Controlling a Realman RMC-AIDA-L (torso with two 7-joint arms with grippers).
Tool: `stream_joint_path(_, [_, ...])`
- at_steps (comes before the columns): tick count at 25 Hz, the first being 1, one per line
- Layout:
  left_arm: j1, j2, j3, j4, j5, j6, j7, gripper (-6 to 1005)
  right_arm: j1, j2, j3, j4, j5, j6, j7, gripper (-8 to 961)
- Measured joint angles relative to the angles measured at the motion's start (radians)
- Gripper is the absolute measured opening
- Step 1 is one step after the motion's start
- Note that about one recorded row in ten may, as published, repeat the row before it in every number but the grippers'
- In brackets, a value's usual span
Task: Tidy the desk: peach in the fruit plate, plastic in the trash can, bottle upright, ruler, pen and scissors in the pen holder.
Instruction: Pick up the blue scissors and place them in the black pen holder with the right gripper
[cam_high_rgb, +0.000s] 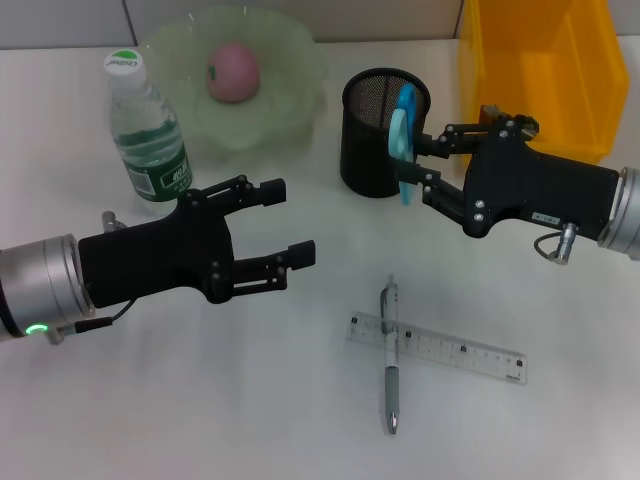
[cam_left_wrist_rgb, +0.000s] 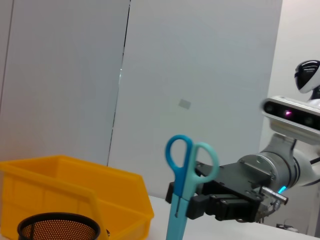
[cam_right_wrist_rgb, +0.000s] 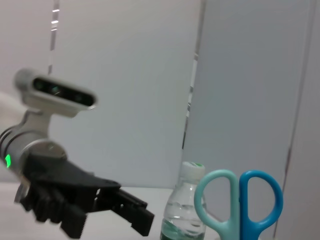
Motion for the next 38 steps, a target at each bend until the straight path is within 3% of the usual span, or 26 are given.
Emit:
stream_joint_path(15, [0.025, 0.003, -0.034, 0.010, 0.000, 0.003, -0.053, 829, 0.000, -0.003, 0.010, -0.030, 0.051, -0.023, -0.334, 231])
stream_joint_path(38, [0.048, 0.000, -0.051, 0.000, -0.009, 0.021, -0.049, 829, 0.076, 0.002, -0.002, 0.066, 0.108, 0.154, -0.583, 232])
